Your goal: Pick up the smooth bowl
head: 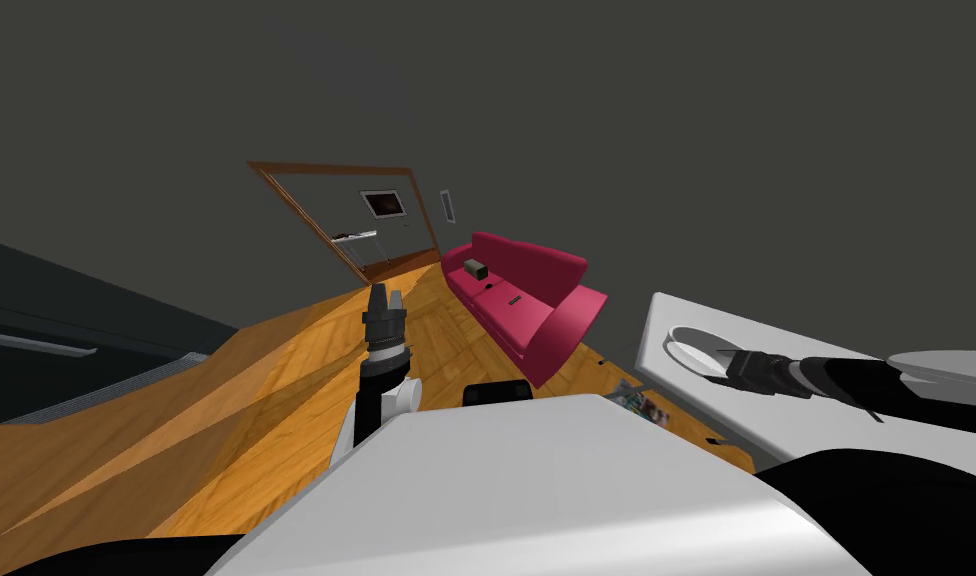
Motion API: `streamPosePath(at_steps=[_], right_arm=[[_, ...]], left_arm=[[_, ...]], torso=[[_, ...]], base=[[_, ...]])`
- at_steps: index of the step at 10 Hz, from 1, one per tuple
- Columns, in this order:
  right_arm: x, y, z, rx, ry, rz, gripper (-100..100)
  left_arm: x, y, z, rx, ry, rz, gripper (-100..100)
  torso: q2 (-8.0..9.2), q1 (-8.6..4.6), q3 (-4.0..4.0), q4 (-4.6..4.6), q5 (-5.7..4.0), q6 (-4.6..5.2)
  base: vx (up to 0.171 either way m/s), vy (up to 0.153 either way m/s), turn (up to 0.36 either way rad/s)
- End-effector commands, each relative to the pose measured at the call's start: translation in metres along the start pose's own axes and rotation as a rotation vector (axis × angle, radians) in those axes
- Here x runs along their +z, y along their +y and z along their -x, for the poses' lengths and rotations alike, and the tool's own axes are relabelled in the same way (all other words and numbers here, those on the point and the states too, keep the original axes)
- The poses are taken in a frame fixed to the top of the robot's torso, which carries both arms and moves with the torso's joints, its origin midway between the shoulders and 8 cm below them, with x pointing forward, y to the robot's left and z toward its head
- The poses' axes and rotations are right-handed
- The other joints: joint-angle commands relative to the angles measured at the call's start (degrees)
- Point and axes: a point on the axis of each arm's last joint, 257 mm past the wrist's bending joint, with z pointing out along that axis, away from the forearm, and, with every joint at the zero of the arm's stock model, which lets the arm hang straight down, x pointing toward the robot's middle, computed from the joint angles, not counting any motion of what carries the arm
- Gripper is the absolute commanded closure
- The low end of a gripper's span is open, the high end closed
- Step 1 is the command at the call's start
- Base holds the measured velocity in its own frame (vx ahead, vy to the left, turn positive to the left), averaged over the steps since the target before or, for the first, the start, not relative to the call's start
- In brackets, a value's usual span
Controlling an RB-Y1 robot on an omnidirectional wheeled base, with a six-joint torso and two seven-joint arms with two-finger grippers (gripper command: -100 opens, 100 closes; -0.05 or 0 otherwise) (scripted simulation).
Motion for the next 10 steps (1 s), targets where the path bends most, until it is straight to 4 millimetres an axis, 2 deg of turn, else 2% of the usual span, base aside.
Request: streamPosePath(at_steps=[1, 2, 6, 7, 8, 10], right_arm=[[0.0, 0.0, 0.0, 0.0, 0.0, 0.0, 0], [0.001, 0.002, -0.01, 0.026, 0.011, -0.006, -100], [0.006, 0.015, -0.049, 0.129, 0.058, -0.03, -100], [0.006, 0.013, -0.044, 0.112, 0.05, -0.027, -100], [0.006, 0.013, -0.045, 0.116, 0.052, -0.027, 100], [0.006, 0.014, -0.046, 0.117, 0.054, -0.026, 100]], left_arm=[[0.0, 0.0, 0.0, 0.0, 0.0, 0.0, 0], [0.0, 0.0, 0.0, 0.0, 0.0, 0.0, 0], [0.0, 0.0, 0.0, 0.0, 0.0, 0.0, 0], [0.0, 0.0, 0.0, 0.0, 0.0, 0.0, 0], [0.0, 0.0, 0.0, 0.0, 0.0, 0.0, 0], [0.0, 0.0, 0.0, 0.0, 0.0, 0.0, 0]], torso=[[0.0, 0.0, 0.0, 0.0, 0.0, 0.0], [0.0, -0.02, 0.0, 0.0, -0.01, 0.0], [0.39, -0.17, 0.22, 0.08, -0.04, -0.04], [0.44, -0.16, 0.26, 0.1, -0.05, 0.0], [0.27, -0.13, 0.17, 0.08, -0.03, 0.05], [0.04, -0.12, 0.04, 0.04, -0.01, -0.04]], base=[[0.0, 0.0, 0.0], [-0.032, -0.005, 0.192], [-0.104, -0.021, 0.307], [-0.051, -0.009, 0.039], [-0.009, -0.002, -0.009], [-0.003, 0.002, -0.006]])
